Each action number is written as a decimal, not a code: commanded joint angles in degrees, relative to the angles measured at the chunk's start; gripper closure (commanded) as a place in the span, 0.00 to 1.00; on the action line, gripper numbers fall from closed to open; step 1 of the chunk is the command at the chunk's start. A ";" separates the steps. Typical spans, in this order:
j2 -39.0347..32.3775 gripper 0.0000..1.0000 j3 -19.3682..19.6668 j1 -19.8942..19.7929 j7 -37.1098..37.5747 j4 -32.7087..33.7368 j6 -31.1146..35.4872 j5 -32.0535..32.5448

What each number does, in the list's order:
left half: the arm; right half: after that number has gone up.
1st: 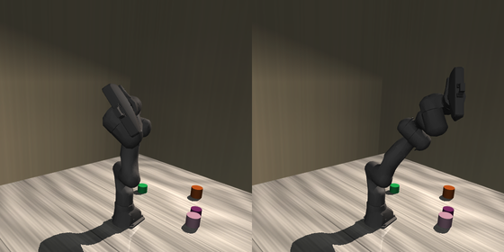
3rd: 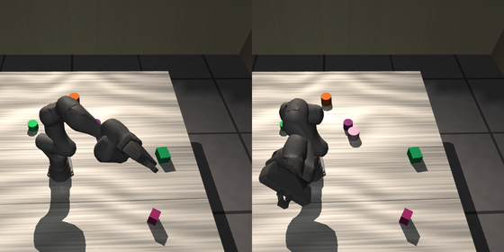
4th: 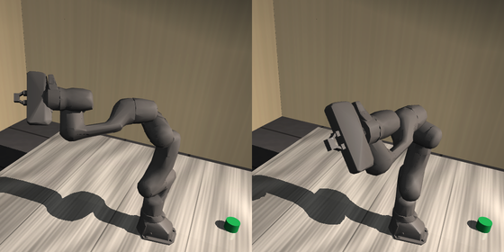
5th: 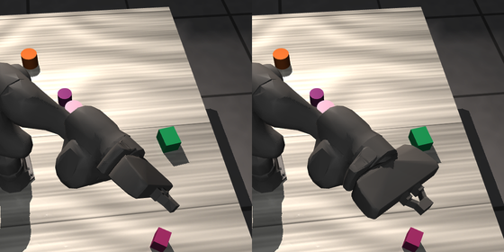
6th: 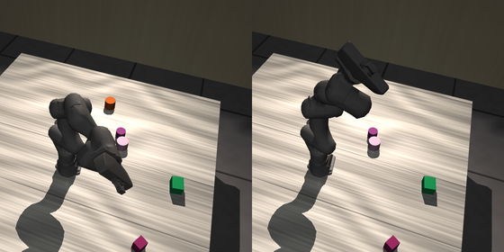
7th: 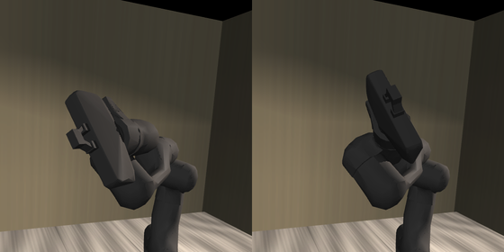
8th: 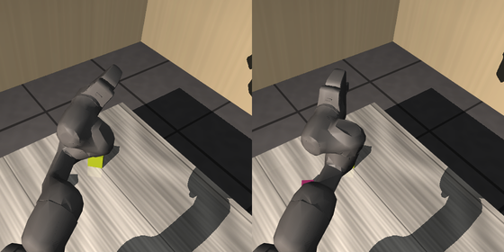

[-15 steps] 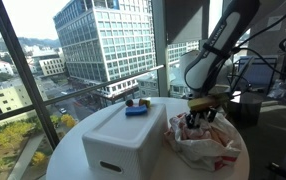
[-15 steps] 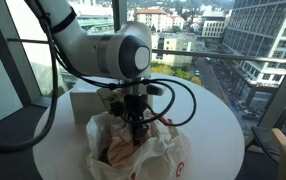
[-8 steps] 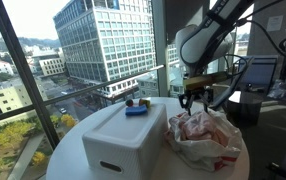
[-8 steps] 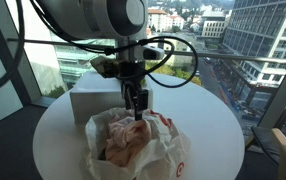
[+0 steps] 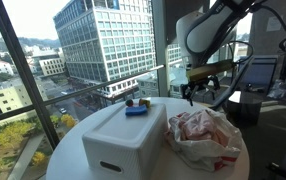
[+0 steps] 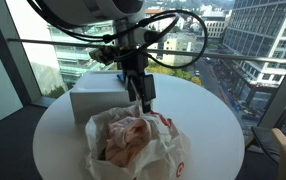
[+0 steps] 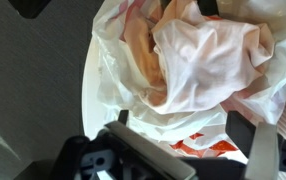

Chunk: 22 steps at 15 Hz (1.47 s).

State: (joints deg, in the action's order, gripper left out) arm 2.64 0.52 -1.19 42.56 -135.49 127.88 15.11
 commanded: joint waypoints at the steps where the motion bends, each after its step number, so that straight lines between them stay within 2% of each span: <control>1: -3.52 0.00 0.05 -0.63 2.66 0.85 3.65 5.79; 4: -6.86 0.00 0.84 -0.33 4.63 2.09 6.14 11.59; 9: -12.17 0.00 2.84 0.33 5.22 4.42 9.04 16.60; 19: -18.27 0.00 5.14 0.31 1.57 5.40 16.24 11.35; 20: -18.63 0.25 5.20 0.17 0.99 5.21 17.23 9.81; 21: -18.87 0.26 5.13 -0.03 -0.05 4.93 18.24 7.81; 22: -19.12 0.32 5.20 -0.10 -0.75 4.68 19.32 5.99</control>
State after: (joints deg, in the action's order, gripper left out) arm -15.55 4.90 -1.53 44.92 -130.88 143.94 25.78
